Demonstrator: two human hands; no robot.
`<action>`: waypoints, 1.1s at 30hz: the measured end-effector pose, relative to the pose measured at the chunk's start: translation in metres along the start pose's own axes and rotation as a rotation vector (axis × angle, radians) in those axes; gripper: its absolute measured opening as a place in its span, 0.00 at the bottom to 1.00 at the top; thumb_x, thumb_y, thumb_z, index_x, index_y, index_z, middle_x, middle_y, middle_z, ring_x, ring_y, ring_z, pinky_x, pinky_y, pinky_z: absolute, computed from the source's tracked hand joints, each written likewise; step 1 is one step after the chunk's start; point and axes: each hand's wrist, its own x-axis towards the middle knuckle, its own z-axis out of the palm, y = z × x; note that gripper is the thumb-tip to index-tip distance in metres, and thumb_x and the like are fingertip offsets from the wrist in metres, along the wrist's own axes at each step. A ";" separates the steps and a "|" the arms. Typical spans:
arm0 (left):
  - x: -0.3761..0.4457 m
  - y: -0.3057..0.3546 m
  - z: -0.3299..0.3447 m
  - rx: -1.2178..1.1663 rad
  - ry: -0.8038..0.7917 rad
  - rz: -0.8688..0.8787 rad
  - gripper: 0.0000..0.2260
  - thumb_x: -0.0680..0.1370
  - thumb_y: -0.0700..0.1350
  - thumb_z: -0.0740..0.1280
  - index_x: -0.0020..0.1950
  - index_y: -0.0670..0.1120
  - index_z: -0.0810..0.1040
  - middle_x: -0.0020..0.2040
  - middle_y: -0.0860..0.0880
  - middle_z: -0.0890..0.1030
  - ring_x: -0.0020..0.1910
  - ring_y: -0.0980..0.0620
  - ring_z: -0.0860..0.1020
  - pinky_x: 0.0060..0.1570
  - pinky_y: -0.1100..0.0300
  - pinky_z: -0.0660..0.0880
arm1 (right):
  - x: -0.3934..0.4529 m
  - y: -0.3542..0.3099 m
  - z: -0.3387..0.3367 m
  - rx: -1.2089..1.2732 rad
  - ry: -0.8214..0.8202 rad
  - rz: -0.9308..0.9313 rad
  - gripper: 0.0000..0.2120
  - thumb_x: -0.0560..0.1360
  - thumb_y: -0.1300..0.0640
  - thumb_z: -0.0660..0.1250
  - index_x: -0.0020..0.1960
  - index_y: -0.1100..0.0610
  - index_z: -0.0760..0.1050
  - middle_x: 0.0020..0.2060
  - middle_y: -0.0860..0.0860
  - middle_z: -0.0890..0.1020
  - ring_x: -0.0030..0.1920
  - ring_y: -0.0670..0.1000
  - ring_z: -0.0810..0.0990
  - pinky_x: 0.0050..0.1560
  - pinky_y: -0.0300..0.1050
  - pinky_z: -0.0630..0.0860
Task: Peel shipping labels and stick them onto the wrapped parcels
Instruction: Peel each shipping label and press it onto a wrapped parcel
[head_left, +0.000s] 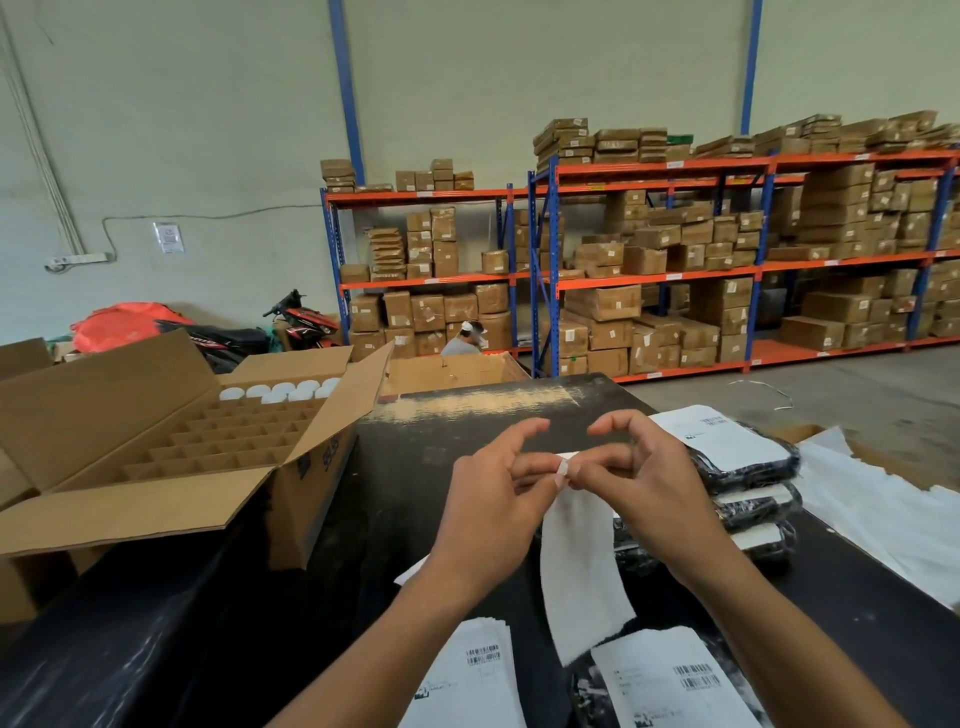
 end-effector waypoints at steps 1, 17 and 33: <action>-0.001 0.000 0.001 -0.005 -0.001 -0.006 0.23 0.75 0.38 0.71 0.69 0.47 0.72 0.50 0.50 0.85 0.48 0.64 0.82 0.53 0.70 0.77 | 0.000 0.001 0.000 0.002 0.005 0.000 0.14 0.69 0.63 0.72 0.49 0.54 0.70 0.36 0.53 0.86 0.43 0.58 0.84 0.52 0.52 0.77; 0.003 -0.022 -0.001 -0.107 0.172 -0.179 0.24 0.76 0.41 0.69 0.70 0.50 0.66 0.42 0.53 0.85 0.45 0.64 0.81 0.45 0.75 0.73 | -0.003 0.026 -0.006 -0.071 0.003 0.035 0.18 0.73 0.60 0.69 0.59 0.48 0.67 0.37 0.52 0.85 0.42 0.47 0.84 0.55 0.50 0.78; 0.015 -0.060 -0.041 -0.201 0.409 -0.432 0.26 0.77 0.37 0.68 0.73 0.45 0.64 0.41 0.50 0.85 0.46 0.53 0.82 0.62 0.46 0.75 | 0.004 0.043 0.006 -0.160 0.032 0.065 0.27 0.72 0.58 0.72 0.65 0.47 0.63 0.34 0.50 0.85 0.42 0.43 0.82 0.52 0.39 0.71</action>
